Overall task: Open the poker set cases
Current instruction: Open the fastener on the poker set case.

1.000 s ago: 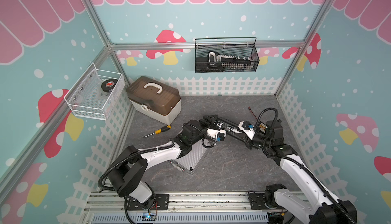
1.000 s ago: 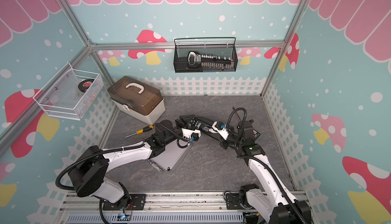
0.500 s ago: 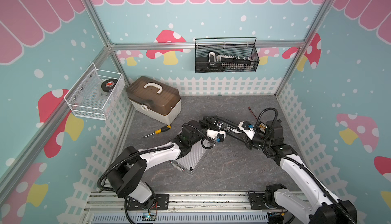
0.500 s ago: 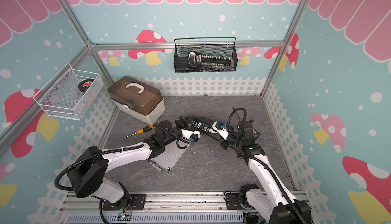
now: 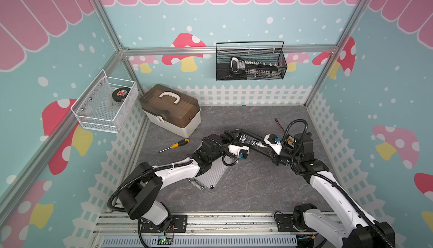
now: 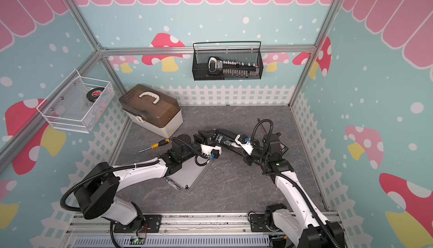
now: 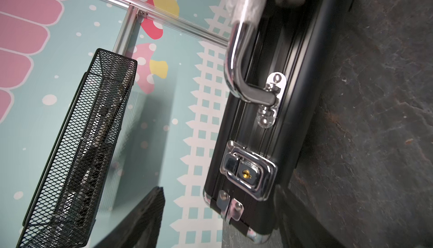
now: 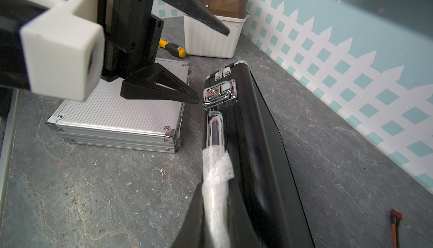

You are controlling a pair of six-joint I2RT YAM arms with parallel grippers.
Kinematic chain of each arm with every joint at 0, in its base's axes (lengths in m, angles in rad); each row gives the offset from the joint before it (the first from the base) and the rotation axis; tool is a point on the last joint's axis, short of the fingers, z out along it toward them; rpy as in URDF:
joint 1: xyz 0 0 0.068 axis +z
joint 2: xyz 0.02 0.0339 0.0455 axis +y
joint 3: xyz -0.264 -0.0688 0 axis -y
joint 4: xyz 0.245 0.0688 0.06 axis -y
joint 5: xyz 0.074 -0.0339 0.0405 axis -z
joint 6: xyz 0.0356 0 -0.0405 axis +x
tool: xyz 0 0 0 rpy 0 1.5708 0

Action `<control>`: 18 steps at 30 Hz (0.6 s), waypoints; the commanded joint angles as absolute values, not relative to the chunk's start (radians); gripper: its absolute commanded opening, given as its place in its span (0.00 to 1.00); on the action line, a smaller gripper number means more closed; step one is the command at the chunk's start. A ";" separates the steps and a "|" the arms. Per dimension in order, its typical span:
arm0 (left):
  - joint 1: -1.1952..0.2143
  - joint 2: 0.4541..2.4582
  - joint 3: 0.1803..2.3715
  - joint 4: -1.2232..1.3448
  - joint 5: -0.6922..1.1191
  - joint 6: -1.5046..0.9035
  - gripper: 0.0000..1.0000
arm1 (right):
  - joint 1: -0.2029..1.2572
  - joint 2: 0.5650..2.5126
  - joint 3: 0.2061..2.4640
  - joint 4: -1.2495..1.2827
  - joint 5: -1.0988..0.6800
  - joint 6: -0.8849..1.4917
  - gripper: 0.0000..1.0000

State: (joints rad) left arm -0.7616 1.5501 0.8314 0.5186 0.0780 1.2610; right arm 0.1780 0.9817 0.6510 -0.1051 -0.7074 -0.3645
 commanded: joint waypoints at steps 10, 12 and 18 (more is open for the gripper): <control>-0.767 1.577 0.852 0.559 0.066 1.288 0.74 | 0.186 0.979 0.683 -0.028 -0.783 -0.354 0.05; -0.767 1.575 0.850 0.571 0.066 1.289 0.73 | 0.188 0.980 0.684 -0.026 -0.783 -0.355 0.05; -0.768 1.571 0.853 0.585 0.066 1.287 0.73 | 0.188 0.985 0.686 -0.026 -0.789 -0.354 0.05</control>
